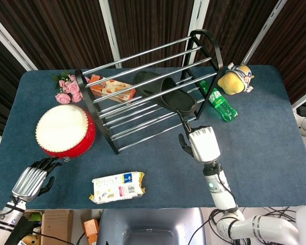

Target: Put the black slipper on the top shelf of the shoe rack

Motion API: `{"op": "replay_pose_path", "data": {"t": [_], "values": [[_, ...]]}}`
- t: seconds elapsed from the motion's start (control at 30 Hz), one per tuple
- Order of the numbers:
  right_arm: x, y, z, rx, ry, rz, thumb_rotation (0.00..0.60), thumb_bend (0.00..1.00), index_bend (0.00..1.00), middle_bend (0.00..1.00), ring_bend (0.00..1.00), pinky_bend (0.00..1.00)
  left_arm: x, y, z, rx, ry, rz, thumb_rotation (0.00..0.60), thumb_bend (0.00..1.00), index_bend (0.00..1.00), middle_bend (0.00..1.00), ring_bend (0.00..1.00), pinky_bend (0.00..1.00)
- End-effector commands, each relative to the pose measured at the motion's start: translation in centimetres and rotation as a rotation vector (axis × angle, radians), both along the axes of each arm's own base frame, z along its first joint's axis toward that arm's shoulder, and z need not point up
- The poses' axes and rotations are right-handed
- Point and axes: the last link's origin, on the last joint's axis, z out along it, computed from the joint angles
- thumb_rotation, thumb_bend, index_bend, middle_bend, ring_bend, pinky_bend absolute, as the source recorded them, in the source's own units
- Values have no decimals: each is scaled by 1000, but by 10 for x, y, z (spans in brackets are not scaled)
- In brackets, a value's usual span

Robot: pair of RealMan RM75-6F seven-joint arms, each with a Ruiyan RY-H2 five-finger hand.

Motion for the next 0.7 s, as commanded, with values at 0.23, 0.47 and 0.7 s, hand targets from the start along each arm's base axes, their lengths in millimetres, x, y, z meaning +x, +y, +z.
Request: {"op": "replay_pose_path", "data": {"t": [0.23, 0.47, 0.7], "values": [[-13, -22, 18, 90, 34, -289, 600, 572, 0, 843, 959, 964, -1, 0, 1, 3, 0, 9, 600, 560, 297, 192, 185, 354], [-21, -33, 30, 71, -2, -365, 600, 608, 0, 843, 960, 966, -1, 0, 0, -3, 3, 12, 600, 560, 297, 201, 187, 355], [-32, -56, 34, 104, -70, -463, 600, 608, 0, 845, 961, 966, 0, 0, -1, -5, 7, 15, 600, 560, 296, 204, 187, 356]]}}
